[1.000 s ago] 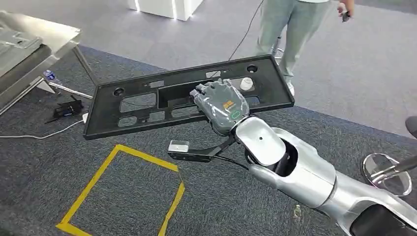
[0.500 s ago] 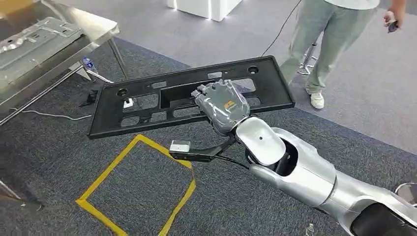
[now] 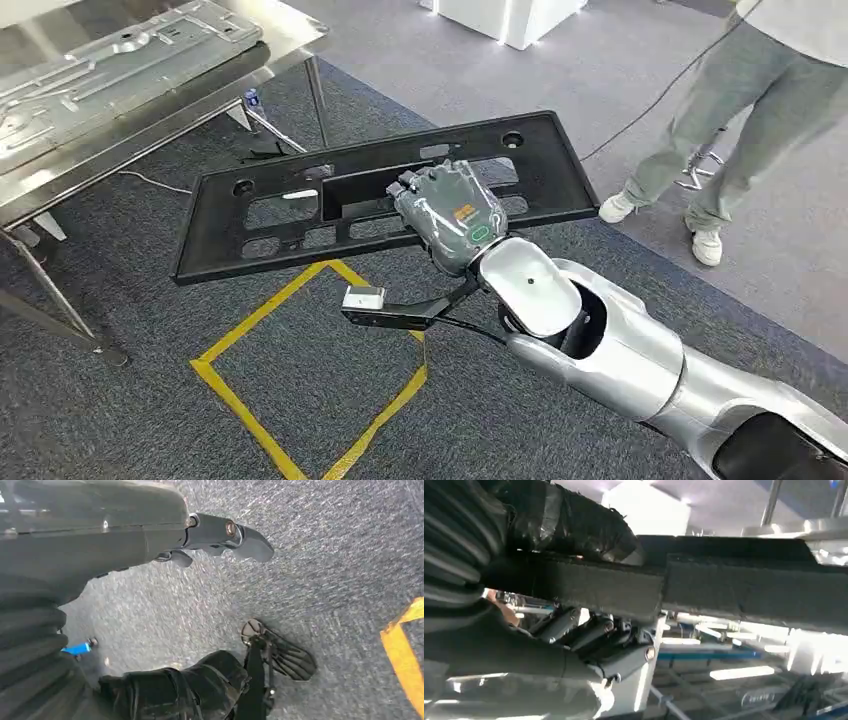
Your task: Take the parts from the cabinet and place them on the table.
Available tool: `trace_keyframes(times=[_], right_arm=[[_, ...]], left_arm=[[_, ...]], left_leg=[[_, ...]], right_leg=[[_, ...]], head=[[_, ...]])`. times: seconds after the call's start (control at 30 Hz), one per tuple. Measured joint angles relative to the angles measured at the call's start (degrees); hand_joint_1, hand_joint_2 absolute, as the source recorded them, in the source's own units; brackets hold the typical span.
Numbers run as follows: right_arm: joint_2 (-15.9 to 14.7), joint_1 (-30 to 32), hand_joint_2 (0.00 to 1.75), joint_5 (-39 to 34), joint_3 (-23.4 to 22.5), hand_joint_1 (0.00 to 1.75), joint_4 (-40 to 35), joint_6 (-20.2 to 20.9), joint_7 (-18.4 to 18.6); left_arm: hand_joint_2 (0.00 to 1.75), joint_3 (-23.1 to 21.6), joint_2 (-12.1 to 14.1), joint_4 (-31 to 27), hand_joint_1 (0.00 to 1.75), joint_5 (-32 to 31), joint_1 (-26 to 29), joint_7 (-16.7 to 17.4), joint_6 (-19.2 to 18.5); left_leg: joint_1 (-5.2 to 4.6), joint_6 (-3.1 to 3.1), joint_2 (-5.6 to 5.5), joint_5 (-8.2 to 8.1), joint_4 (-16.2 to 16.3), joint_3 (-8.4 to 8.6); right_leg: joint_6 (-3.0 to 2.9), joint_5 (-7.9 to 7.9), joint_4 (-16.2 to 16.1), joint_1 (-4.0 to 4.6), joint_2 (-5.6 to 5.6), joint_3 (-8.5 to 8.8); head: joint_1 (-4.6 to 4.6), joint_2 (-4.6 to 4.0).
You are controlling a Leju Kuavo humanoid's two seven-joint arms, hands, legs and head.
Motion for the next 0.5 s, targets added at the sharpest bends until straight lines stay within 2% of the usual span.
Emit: trace_keyframes(times=[0.03, 0.07, 0.1, 0.13, 0.17, 0.2, 0.27, 0.3, 0.33, 0.37, 0.4, 0.43, 0.47, 0.5], right_arm=[[-0.1, 0.1, 1.75, 0.0, 0.0, 1.75, 0.0, 0.0, 0.0], [-0.1, 0.1, 1.75, 0.0, 0.0, 1.75, 0.0, 0.0, 0.0], [-0.1, 0.0, 1.75, 0.0, 0.0, 1.75, 0.0, 0.0, 0.0], [-0.1, -0.1, 1.75, 0.0, 0.0, 1.75, 0.0, 0.0, 0.0], [-0.1, -0.2, 1.75, 0.0, 0.0, 1.75, 0.0, 0.0, 0.0], [-0.1, -0.2, 1.75, 0.0, 0.0, 1.75, 0.0, 0.0, 0.0], [-0.1, -0.2, 1.75, 0.0, 0.0, 1.75, 0.0, 0.0, 0.0], [-0.1, -0.2, 1.75, 0.0, 0.0, 1.75, 0.0, 0.0, 0.0], [-0.1, -0.2, 1.75, 0.0, 0.0, 1.75, 0.0, -0.1, 0.0], [-0.1, -0.3, 1.75, 0.0, 0.0, 1.75, 0.0, -0.1, 0.0], [-0.1, -0.4, 1.75, 0.0, 0.0, 1.75, 0.0, -0.1, 0.0], [-0.1, -0.6, 1.75, 0.0, 0.0, 1.75, 0.0, -0.1, 0.0], [-0.1, -0.6, 1.75, 0.0, 0.0, 1.75, 0.0, -0.1, 0.0], [-0.1, -0.5, 1.75, 0.0, 0.0, 1.75, 0.0, 0.0, 0.0]], left_arm=[[1.75, 0.0, 0.0, 0.0, 0.00, 0.0, 0.0, 0.0, -0.1], [1.75, 0.0, 0.0, 0.0, 0.00, 0.0, 0.1, 0.1, -0.1], [1.75, 0.0, 0.0, 0.0, 0.00, 0.0, 0.1, 0.1, -0.1], [1.75, 0.0, -0.1, 0.0, 0.00, 0.0, 0.1, 0.1, -0.2], [1.75, 0.0, -0.1, 0.0, 0.00, 0.0, 0.1, 0.1, -0.2], [1.75, 0.0, -0.1, 0.0, 0.00, 0.0, -0.1, 0.2, -0.2], [1.75, 0.0, -0.1, 0.0, 0.00, -0.2, 0.0, 0.2, -0.2], [1.75, 0.0, -0.1, 0.0, 0.00, -0.2, 0.3, 0.2, -0.2], [1.75, 0.0, 0.1, 0.0, 0.00, -0.2, 0.5, 0.3, -0.2], [1.75, 0.0, -0.1, 0.0, 0.00, -0.2, 0.7, 0.3, -0.2], [1.75, 0.0, -0.1, 0.0, 0.00, -0.2, 0.6, 0.3, -0.2], [1.75, 0.0, -0.1, 0.0, 0.00, -0.2, 0.4, 0.3, -0.2], [1.75, 0.0, -0.1, 0.0, 0.00, -0.2, 0.2, 0.3, -0.2], [1.75, 0.0, -0.1, 0.0, 0.00, -0.2, 0.2, 0.3, -0.2]], left_leg=[[0.04, -0.02, -0.86, -0.01, 0.1, 0.00], [0.15, -0.11, -1.80, -0.07, 0.3, -0.01], [0.23, -0.27, -2.64, -0.18, 0.5, 0.00], [0.35, -0.53, -3.48, -0.35, 0.8, 0.02], [0.47, -0.87, -4.22, -0.54, 1.1, -0.27], [0.23, -1.27, -4.89, -0.67, 1.8, -0.86], [0.74, -2.00, -6.11, -0.26, 1.3, -1.26], [1.00, -2.54, -7.01, -0.01, 1.0, -1.31], [0.97, -2.91, -7.38, 0.02, 1.0, -1.56], [0.86, -2.95, -4.58, -0.04, 1.2, -1.53], [0.50, -3.09, -1.46, -1.19, 2.8, -2.12], [0.67, -3.25, 0.21, -3.41, 6.8, -4.06], [0.70, -3.32, 1.03, -5.45, 11.4, -6.38], [0.71, -3.38, 1.41, -6.73, 15.7, -8.55]], right_leg=[[0.04, 0.73, 0.4, -0.03, 0.00, -0.53], [0.09, 2.94, -2.1, -0.17, 0.05, 0.33], [0.13, 5.54, -6.2, -0.40, 0.25, 2.18], [0.21, 8.29, -11.6, -0.73, 1.23, 4.66], [0.39, 8.99, -15.6, -1.32, 4.69, 6.20], [0.45, 8.31, -16.7, -1.41, 6.10, 7.16], [-0.09, 8.40, -16.5, -0.91, 4.57, 7.00], [-0.55, 8.44, -16.5, -0.66, 3.85, 7.04], [-1.06, 8.74, -17.1, -1.08, 3.04, 7.31], [-1.42, 8.92, -17.6, -1.17, 2.41, 7.72], [-1.63, 8.93, -17.9, -1.00, 1.59, 8.01], [-1.86, 8.89, -17.9, -0.84, 0.72, 8.08], [-1.96, 8.83, -17.9, -0.70, -0.04, 8.07], [-2.12, 8.70, -17.9, -0.55, -1.08, 8.09]], head=[[0.07, 0.00], [0.04, 0.00], [0.04, 0.00], [0.02, 0.00], [0.09, 0.00], [-0.01, 0.00], [0.04, 0.00], [0.02, 0.00], [0.09, 0.00], [0.02, 0.00], [-0.50, 0.00], [-0.70, 0.00], [-0.70, 0.00], [-0.72, 0.00]])
